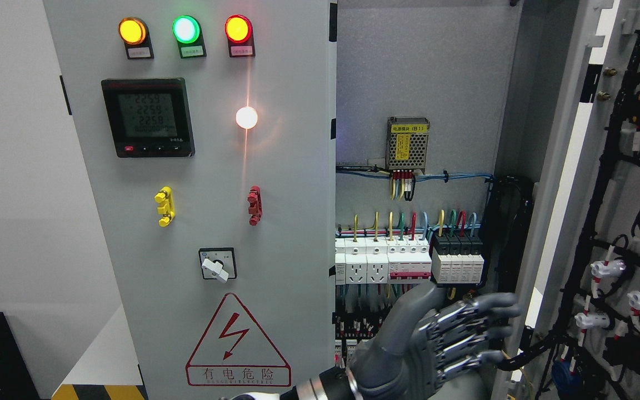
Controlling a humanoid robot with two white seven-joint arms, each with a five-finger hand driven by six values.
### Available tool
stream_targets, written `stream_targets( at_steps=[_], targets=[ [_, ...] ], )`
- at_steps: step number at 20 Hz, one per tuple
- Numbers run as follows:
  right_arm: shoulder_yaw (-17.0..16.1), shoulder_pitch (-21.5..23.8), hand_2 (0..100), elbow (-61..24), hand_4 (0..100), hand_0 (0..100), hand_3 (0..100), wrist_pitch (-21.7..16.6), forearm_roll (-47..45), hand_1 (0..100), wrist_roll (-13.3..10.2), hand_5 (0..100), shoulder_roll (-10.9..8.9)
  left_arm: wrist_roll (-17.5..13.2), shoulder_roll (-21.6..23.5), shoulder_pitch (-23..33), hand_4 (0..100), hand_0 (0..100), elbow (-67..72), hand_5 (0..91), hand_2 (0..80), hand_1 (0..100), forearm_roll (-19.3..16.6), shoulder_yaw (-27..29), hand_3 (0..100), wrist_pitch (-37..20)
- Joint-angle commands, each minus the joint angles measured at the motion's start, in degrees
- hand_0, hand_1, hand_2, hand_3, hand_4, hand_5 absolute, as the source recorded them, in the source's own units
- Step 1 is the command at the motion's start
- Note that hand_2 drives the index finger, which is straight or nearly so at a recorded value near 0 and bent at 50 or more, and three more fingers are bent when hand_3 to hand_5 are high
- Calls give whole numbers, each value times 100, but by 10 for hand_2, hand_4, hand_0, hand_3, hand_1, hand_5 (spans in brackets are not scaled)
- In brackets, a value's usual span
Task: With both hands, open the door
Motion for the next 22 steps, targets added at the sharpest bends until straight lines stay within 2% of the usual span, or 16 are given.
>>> stream_targets(
  at_steps=[1,4,13,16,22],
  targets=[
    [-17,-2,0,-1,0,191,0,-3,141,0,23,0,0,12,1255,1448,0,0,-278,0,0,0,-25,555,0,3],
    [-17,-2,0,-1,0,191,0,6,141,0,23,0,0,12,1387,2186,0,0,-234,0,0,0,-51,810,0,3],
    [-17,6,0,8,0,191,0,6,141,0,23,0,0,3,1396,4419,0,0,336,0,0,0,-51,1979,0,-24],
    [-17,-2,0,-1,0,191,0,-3,141,0,23,0,0,3,1361,4903,0,0,705,0,0,0,-60,2147,0,-32],
    [-17,-2,0,-1,0,191,0,-3,141,0,23,0,0,3,1334,5449,0,0,1444,0,0,0,-60,2156,0,-313]
  ],
)
